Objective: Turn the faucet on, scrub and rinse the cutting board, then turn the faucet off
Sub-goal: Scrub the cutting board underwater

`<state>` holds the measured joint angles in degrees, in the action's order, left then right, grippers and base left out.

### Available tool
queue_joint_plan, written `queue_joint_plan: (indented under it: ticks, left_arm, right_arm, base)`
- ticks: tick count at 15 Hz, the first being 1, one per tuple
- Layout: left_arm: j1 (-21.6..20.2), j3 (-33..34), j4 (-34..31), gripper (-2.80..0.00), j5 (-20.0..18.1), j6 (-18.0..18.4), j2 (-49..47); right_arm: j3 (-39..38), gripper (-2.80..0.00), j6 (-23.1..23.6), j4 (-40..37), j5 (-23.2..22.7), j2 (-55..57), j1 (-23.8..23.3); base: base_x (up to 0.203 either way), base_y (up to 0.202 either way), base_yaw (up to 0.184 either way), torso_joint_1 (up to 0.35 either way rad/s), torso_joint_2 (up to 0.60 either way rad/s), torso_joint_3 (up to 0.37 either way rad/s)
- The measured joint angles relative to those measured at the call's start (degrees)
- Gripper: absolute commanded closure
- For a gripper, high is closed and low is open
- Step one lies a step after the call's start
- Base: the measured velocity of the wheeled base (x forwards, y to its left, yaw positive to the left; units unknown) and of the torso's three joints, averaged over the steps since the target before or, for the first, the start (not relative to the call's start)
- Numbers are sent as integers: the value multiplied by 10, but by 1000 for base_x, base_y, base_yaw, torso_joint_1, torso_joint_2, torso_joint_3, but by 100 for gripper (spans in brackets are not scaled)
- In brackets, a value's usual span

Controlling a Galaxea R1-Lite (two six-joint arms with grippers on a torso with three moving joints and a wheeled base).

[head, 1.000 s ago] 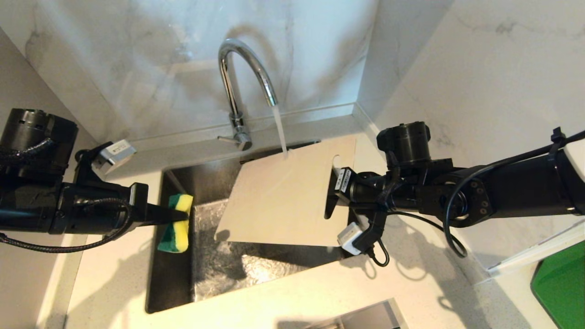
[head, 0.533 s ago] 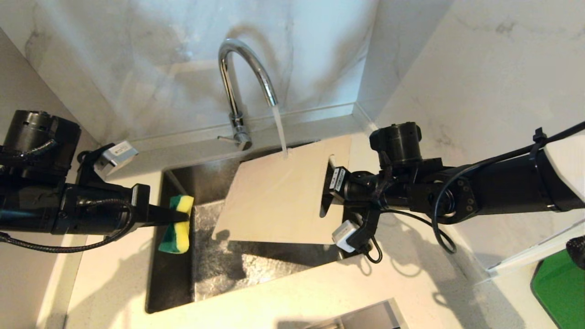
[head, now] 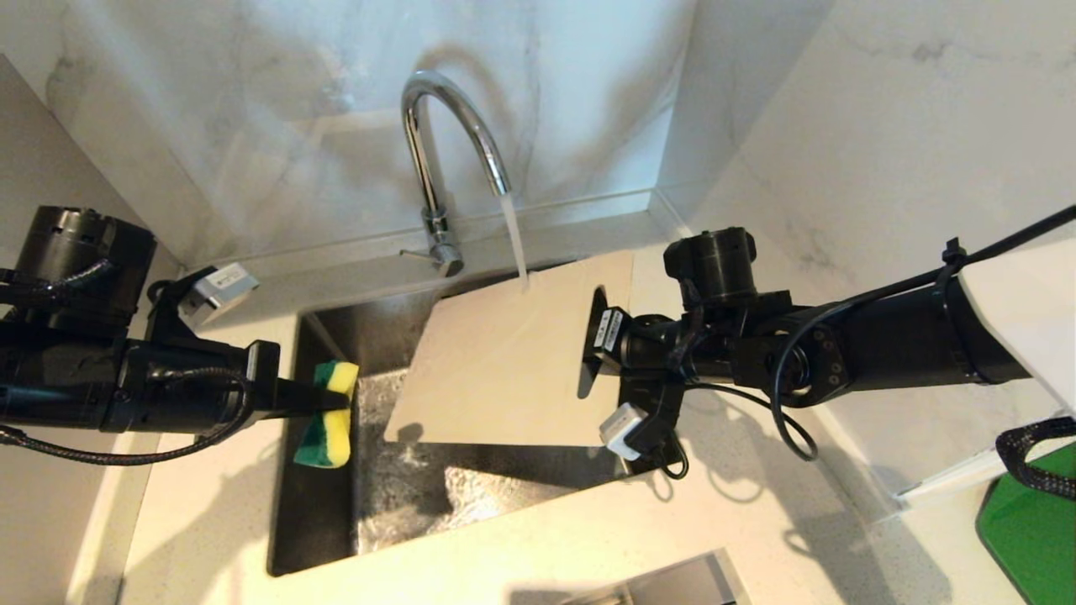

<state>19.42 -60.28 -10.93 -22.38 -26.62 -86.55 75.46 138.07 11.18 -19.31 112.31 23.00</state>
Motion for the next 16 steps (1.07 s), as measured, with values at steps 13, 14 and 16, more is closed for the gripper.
queue_joint_plan:
  ticks: [13,14,16]
  left_arm:
    - [-1,0,0,0,0,0,-1]
    - [-1,0,0,0,0,0,-1]
    - [-1,1,0,0,0,0,-2]
  right_arm:
    - [45,0,0,0,0,35,3]
    - [49,0,0,0,0,38,4]
    - [61,0,0,-2,-1,48,7]
  base:
    - [0,0,0,0,0,0]
    - [0,0,0,0,0,0]
    - [0,0,0,0,0,0]
